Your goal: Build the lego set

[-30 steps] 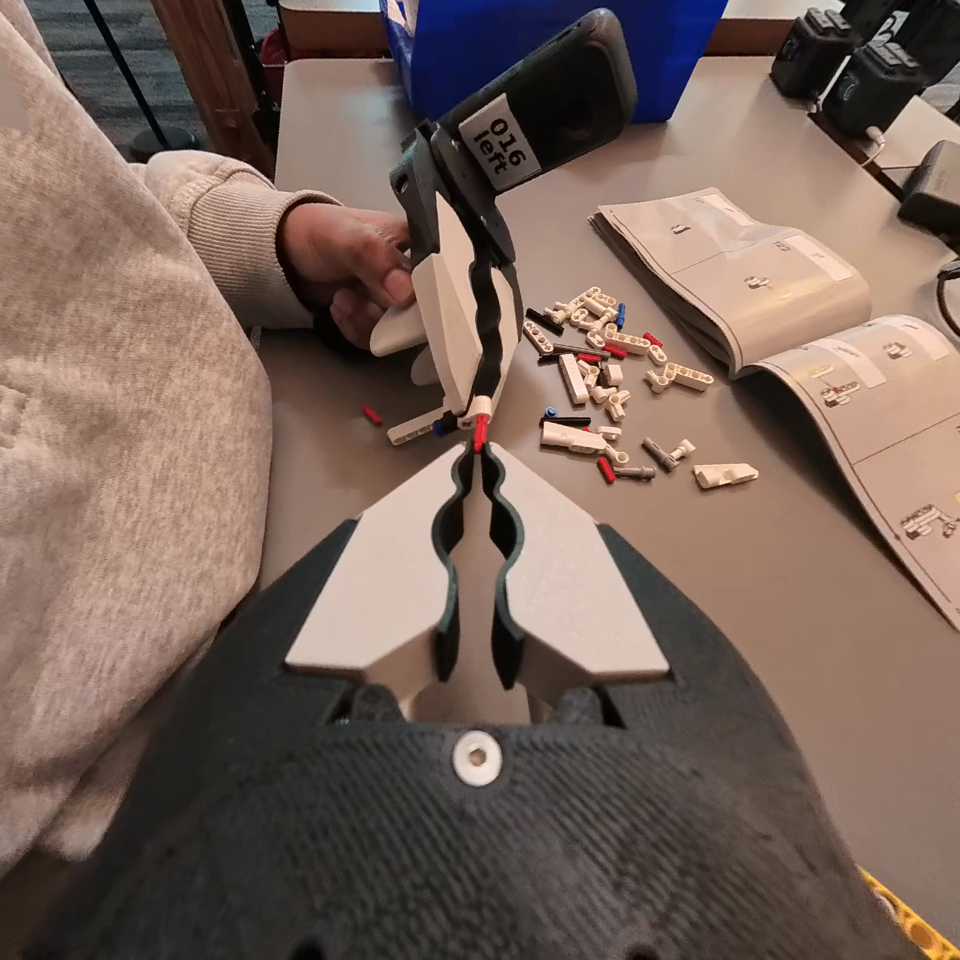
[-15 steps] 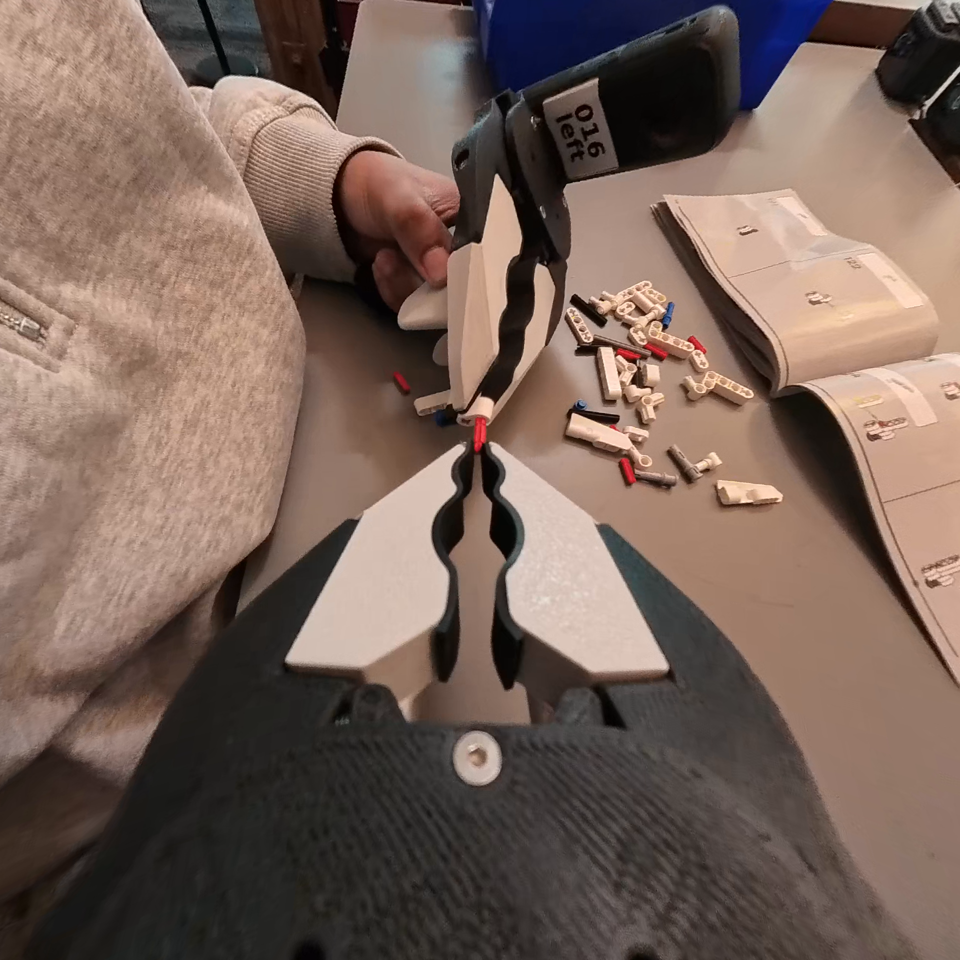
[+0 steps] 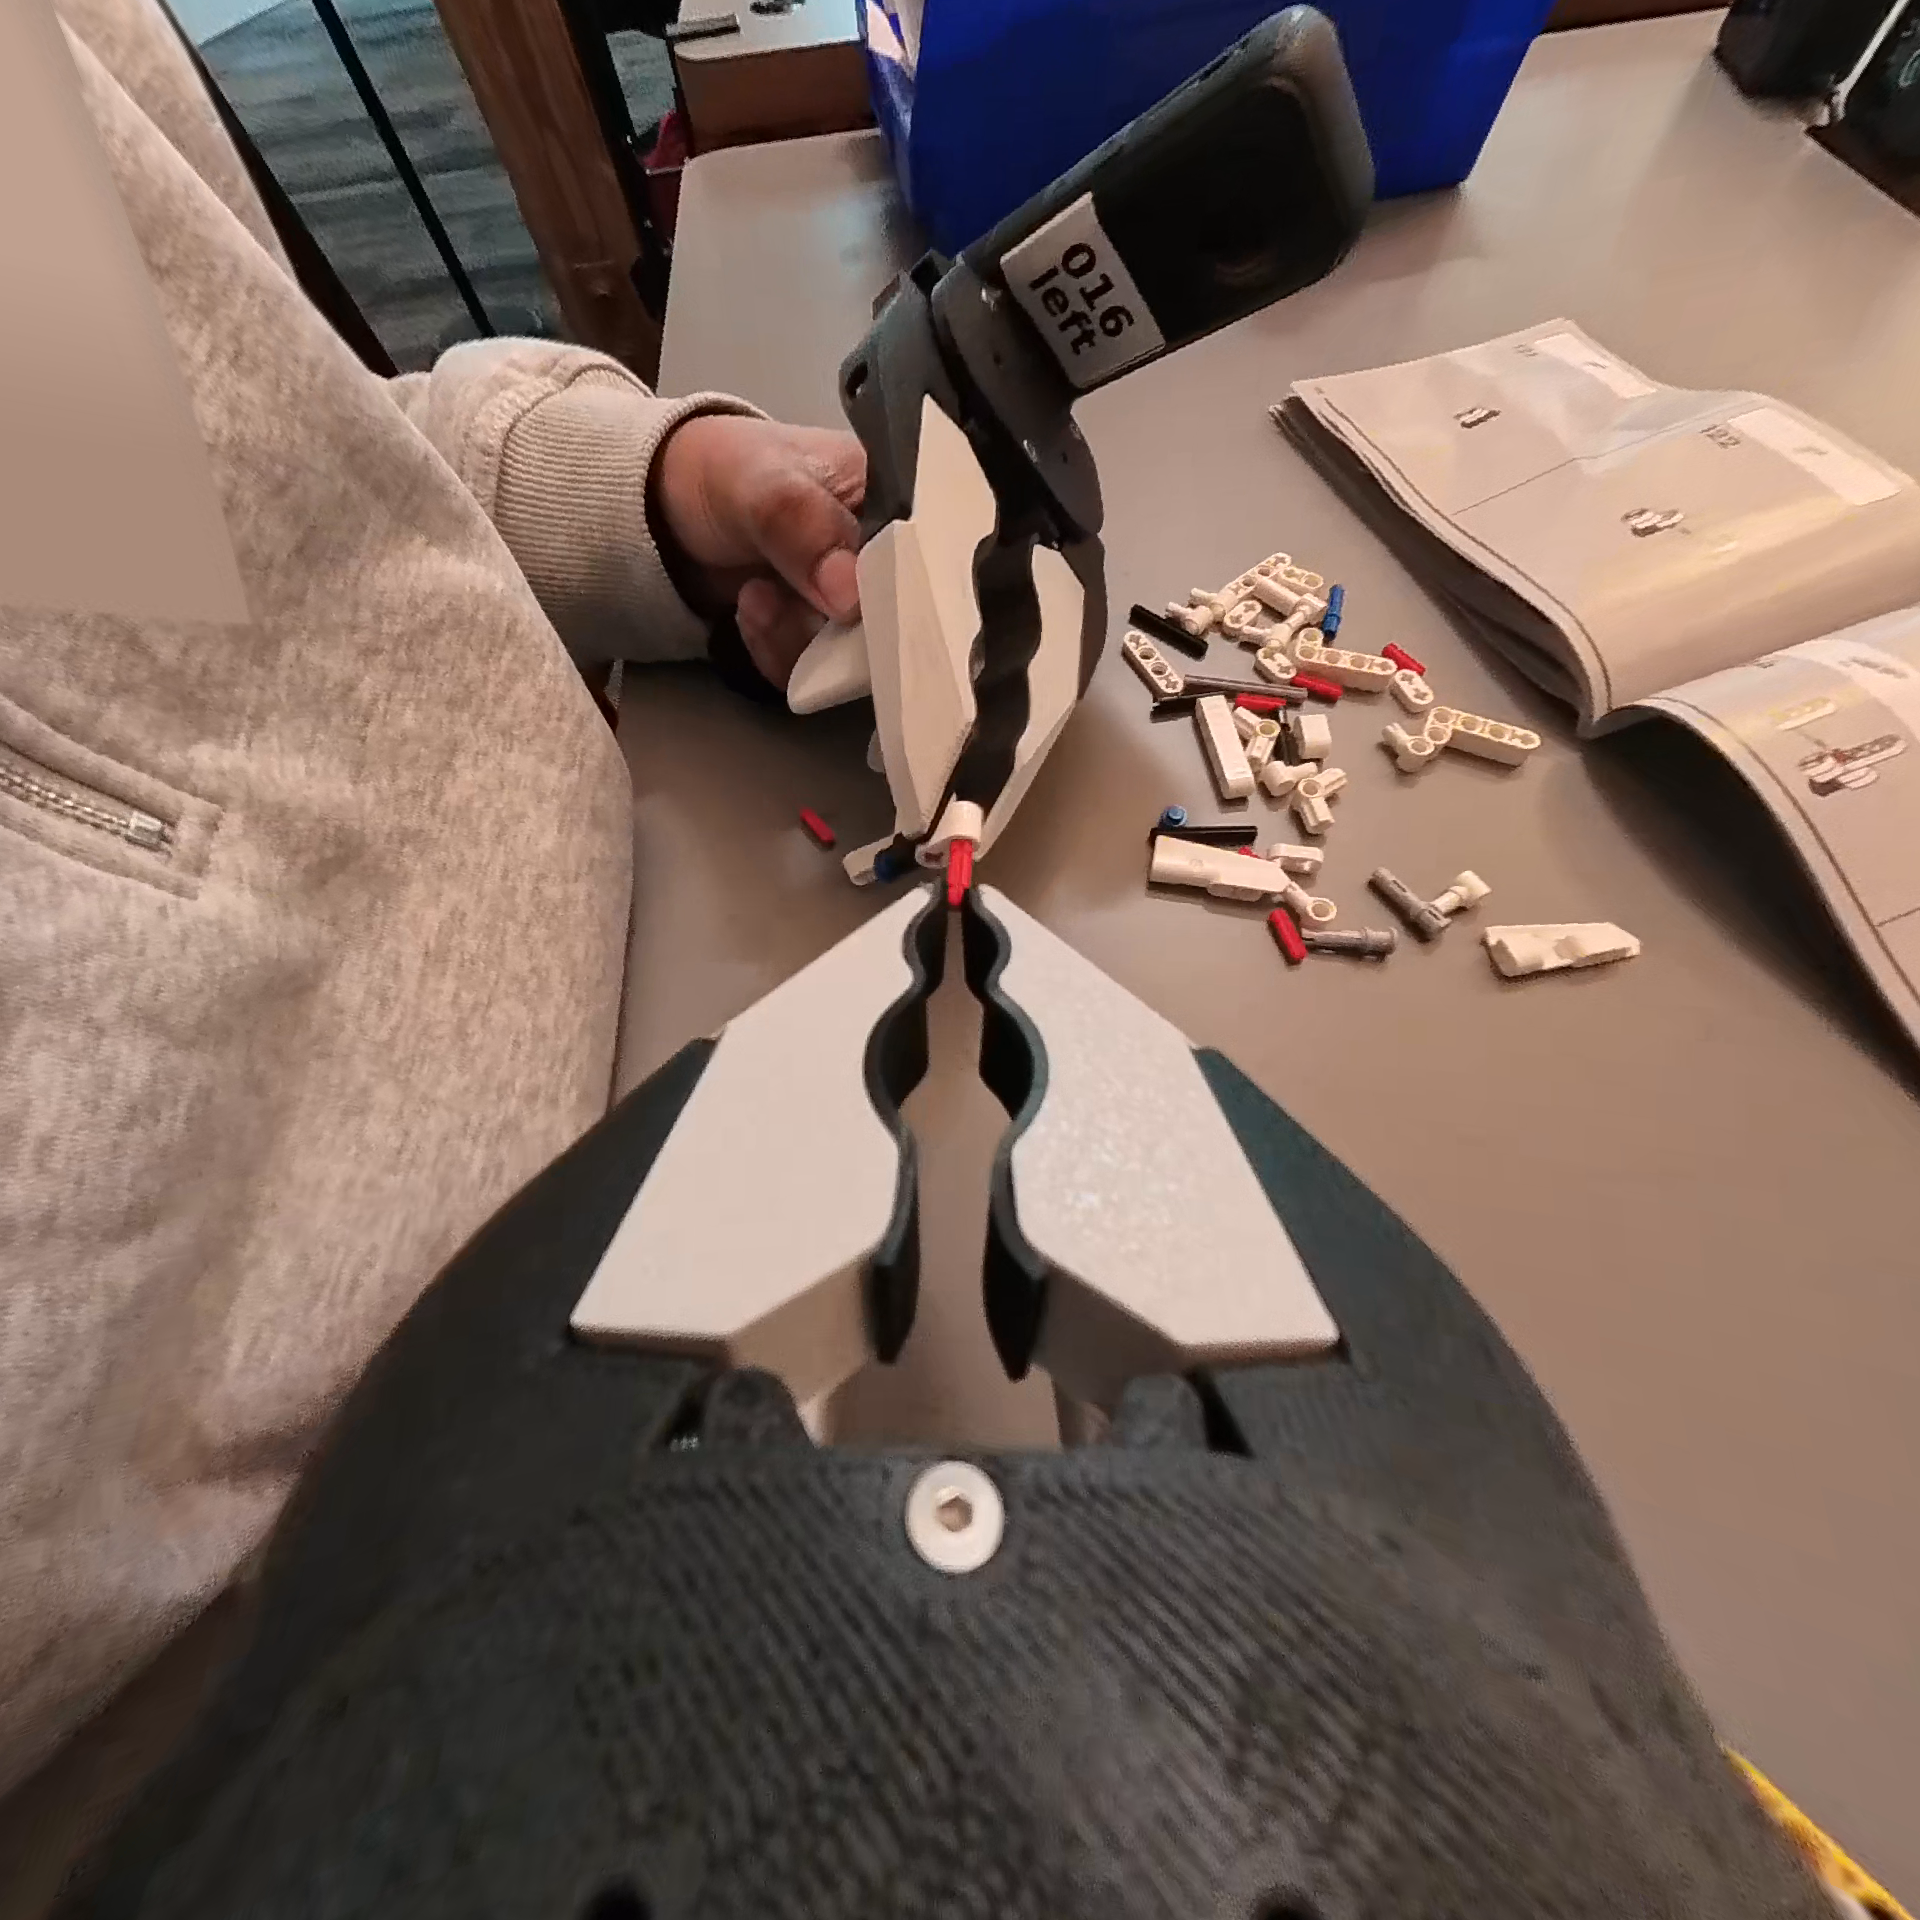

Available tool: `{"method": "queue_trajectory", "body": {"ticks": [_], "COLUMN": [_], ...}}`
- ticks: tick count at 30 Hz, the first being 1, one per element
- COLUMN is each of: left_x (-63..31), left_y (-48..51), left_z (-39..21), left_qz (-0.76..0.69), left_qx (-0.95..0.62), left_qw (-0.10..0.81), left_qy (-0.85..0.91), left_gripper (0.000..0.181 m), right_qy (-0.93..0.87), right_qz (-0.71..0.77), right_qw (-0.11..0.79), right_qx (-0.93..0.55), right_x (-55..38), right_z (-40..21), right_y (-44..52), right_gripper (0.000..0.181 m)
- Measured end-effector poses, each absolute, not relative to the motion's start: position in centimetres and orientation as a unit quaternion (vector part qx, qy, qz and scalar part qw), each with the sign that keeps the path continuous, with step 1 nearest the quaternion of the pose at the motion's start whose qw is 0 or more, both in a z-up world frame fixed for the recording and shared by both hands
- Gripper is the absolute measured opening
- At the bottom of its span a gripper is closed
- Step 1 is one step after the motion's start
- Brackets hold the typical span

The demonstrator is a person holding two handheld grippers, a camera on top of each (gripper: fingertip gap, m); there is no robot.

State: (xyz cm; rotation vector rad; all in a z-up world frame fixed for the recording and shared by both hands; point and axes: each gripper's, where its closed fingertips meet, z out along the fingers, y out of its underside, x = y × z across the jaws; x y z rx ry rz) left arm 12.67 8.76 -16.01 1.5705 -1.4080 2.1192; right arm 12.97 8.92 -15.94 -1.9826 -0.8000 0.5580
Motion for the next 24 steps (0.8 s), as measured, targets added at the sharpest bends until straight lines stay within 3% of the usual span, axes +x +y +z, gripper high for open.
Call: {"method": "queue_trajectory", "body": {"ticks": [17, 24], "left_x": [12.7, 13.2], "left_y": [8.4, 9.4], "left_z": [-16.2, -16.1], "left_qz": [0.699, 0.703], "left_qx": [0.524, 0.536], "left_qw": [0.078, 0.037], "left_qy": [-0.480, -0.466], "left_gripper": [0.004, 0.004], "right_qy": [-0.317, -0.301], "right_qz": [0.252, 0.236], "right_qw": [0.456, 0.458], "right_qx": [-0.793, -0.803], "right_x": [12.6, 13.3], "right_z": [-16.5, -16.7], "right_y": [8.9, 9.2], "right_gripper": [0.001, 0.001]}}
